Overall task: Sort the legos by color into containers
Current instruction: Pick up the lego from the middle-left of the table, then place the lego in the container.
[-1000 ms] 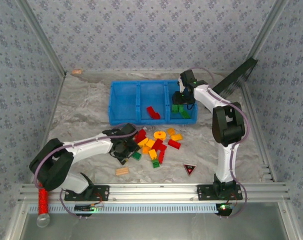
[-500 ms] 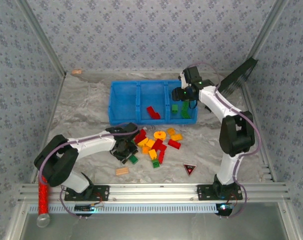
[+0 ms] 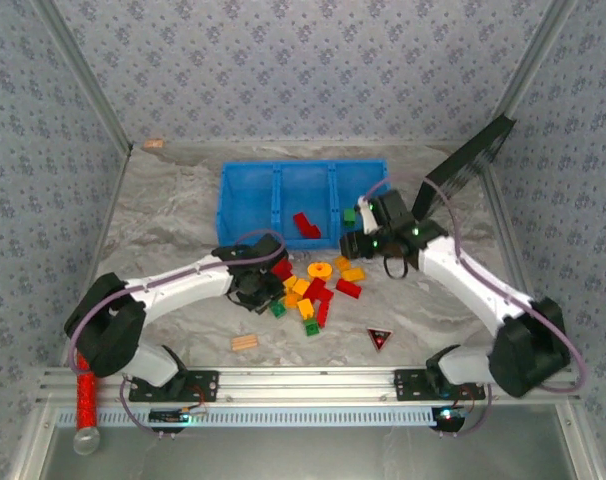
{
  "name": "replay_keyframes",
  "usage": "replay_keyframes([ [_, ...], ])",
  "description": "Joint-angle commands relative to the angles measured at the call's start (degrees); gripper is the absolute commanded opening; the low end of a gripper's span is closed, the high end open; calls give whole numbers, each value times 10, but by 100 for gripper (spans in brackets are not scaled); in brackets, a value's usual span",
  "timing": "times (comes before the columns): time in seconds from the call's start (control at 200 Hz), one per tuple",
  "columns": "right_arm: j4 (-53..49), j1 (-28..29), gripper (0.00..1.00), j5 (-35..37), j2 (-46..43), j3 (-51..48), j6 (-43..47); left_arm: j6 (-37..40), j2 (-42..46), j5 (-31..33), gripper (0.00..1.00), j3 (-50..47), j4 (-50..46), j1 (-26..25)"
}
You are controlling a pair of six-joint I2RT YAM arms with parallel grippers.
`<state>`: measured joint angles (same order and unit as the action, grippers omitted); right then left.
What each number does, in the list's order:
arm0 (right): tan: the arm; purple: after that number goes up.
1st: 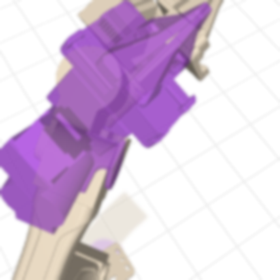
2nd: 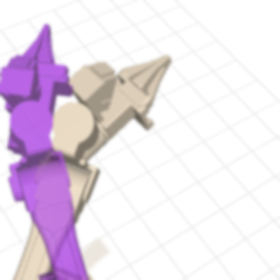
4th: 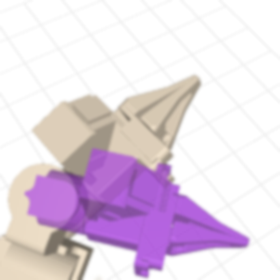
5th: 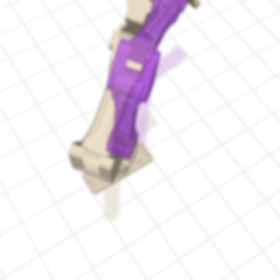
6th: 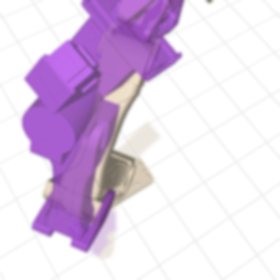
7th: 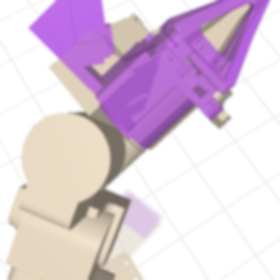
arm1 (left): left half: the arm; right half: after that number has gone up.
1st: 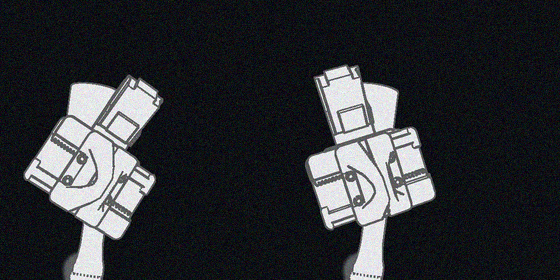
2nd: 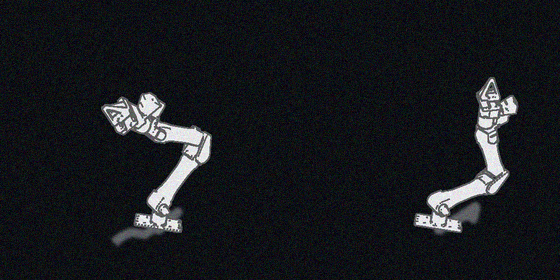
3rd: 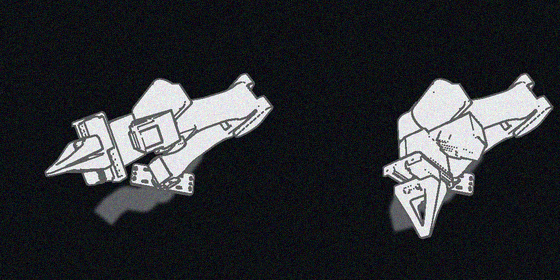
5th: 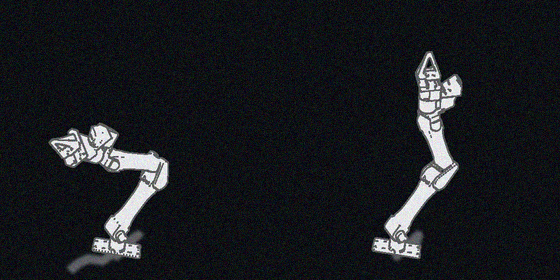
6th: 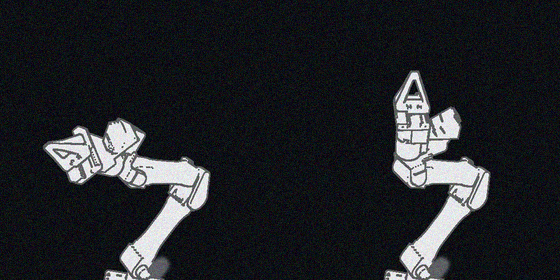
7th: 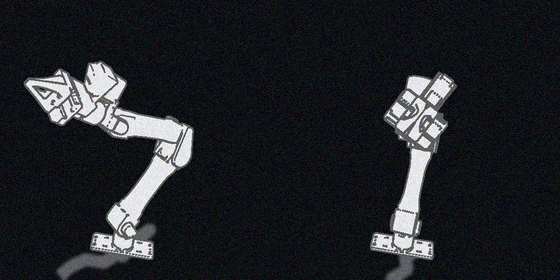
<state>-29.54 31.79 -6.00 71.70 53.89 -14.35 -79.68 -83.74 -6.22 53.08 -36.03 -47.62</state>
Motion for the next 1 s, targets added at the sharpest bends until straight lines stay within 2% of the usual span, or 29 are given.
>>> replay_keyframes([
  [0.0, 53, 66, 58, 98, -95, -95, -18, 47, 12, 0, 21, 60, -26, 9],
  [0.115, 80, 116, 58, 151, -194, -183, -47, 110, -26, 12, 21, 150, -25, 11],
  [0.205, 103, 148, 58, 159, -260, -241, -84, 185, -83, 33, 21, 266, -26, 10],
  [0.34, 97, 219, 57, 217, -300, -280, -128, 283, -175, 74, 20, 435, -43, 4],
  [0.56, 97, 314, 56, 297, -307, -307, -178, 390, -333, 104, 20, 676, -80, -15],
  [0.815, 110, 387, 54, 322, -272, -306, -212, 451, -522, 121, 20, 940, -167, -38],
  [0.9, 109, 408, 54, 332, -257, -299, -235, 457, -572, 122, 20, 997, -178, -37],
  [0.994, 108, 425, 54, 340, -240, -294, -244, 458, -600, 121, 20, 1010, -172, -37],
])
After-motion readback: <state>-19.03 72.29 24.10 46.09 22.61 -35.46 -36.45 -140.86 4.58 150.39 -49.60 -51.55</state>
